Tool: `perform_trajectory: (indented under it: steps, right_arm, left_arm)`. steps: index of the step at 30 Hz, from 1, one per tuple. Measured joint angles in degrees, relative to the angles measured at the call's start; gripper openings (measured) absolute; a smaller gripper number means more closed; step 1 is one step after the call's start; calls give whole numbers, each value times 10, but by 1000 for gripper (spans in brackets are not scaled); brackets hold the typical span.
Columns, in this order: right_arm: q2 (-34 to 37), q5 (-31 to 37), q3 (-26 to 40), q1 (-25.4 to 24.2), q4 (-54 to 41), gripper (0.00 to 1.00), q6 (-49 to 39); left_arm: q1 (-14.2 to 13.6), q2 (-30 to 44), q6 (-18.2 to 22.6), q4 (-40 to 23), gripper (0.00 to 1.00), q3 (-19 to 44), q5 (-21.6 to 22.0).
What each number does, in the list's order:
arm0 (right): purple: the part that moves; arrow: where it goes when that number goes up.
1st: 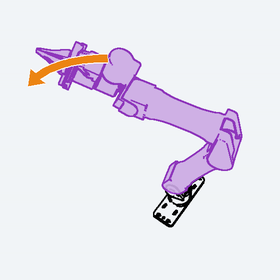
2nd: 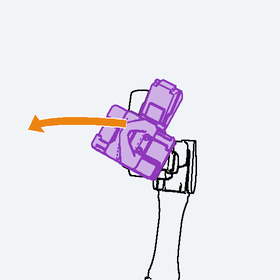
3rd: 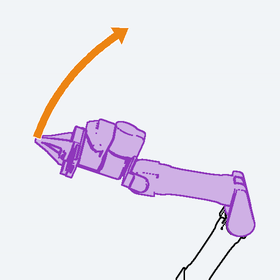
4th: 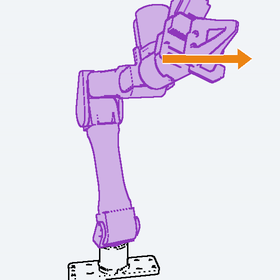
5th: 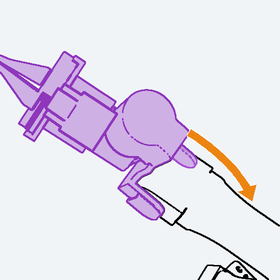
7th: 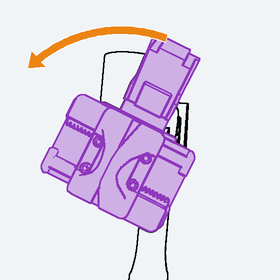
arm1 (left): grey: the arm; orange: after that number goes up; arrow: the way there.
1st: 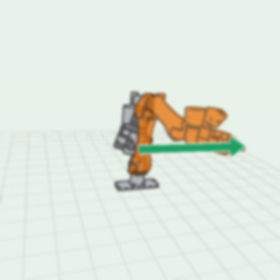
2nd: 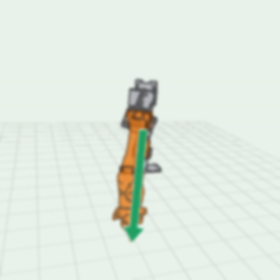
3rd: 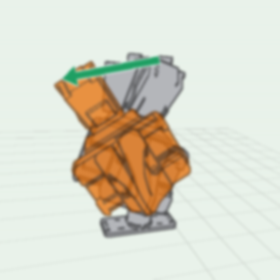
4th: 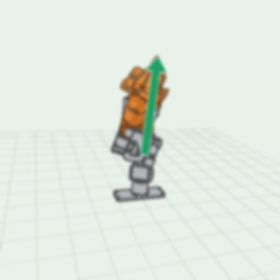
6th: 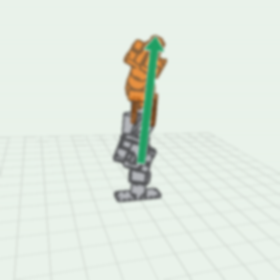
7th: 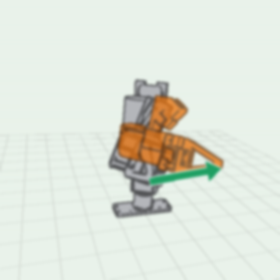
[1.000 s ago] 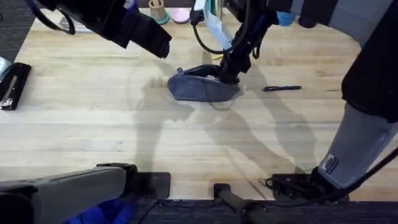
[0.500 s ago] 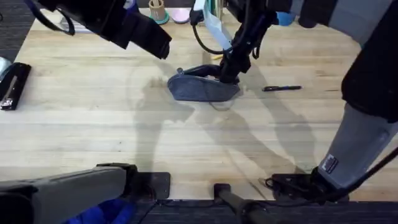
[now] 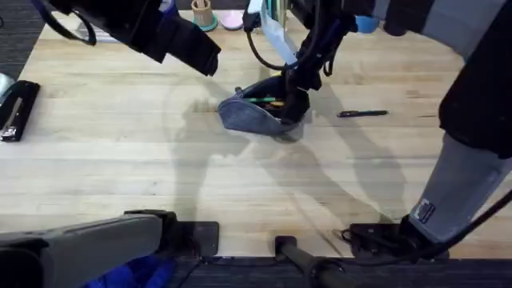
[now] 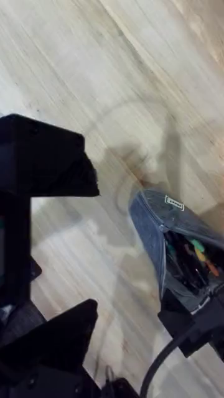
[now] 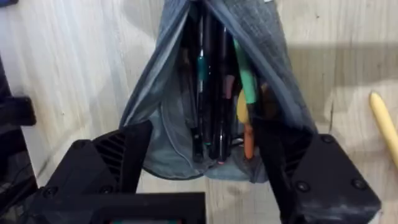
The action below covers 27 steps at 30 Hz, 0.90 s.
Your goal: Unzip the bag, pick up the pens from the table one at a time and place them inside, then zip the bag closed.
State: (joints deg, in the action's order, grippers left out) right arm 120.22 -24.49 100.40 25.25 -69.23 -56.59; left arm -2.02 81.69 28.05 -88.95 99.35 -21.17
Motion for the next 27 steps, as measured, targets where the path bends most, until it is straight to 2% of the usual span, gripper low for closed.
perform_trajectory:
  steps: [19, 27]
  right_arm:
    - [-4, -2, 0, 0, 2, 996, 22]
    - [-66, 25, 17, 1, -3, 996, 71]
  left_arm:
    - [0, 0, 0, 0, 995, 0, 0]
    - [0, 0, 0, 0, 996, 0, 1]
